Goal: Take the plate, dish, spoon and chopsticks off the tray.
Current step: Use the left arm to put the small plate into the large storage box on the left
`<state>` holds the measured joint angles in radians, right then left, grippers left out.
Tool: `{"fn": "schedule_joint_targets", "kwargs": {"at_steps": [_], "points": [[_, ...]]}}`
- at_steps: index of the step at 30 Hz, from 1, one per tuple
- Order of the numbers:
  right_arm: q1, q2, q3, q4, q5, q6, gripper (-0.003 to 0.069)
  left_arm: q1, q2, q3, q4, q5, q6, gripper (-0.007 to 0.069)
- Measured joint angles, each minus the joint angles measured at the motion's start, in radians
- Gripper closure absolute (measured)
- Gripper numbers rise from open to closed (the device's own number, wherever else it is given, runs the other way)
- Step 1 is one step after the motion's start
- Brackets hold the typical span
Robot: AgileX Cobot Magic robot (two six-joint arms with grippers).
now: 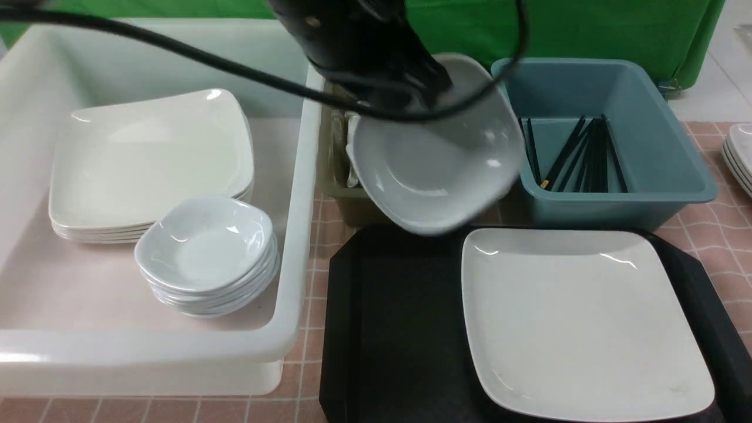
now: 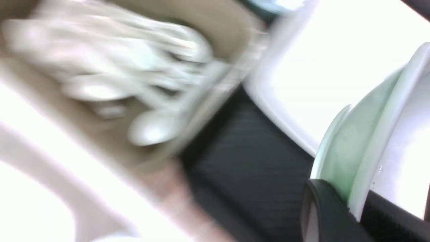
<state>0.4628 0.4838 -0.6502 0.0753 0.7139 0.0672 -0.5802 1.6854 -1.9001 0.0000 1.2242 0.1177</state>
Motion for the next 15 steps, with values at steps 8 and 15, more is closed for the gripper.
{"fn": "schedule_joint_targets", "kwargs": {"at_steps": [8,15], "points": [[0.000,0.000,0.000,0.000,-0.004,-0.003,0.0419,0.442,-0.146,0.242,-0.122,-0.001,-0.073,0.0615],[0.000,0.000,0.000,0.000,-0.004,-0.003,0.0419,0.773,-0.107,0.459,-0.452,-0.062,0.022,0.0615]]}}
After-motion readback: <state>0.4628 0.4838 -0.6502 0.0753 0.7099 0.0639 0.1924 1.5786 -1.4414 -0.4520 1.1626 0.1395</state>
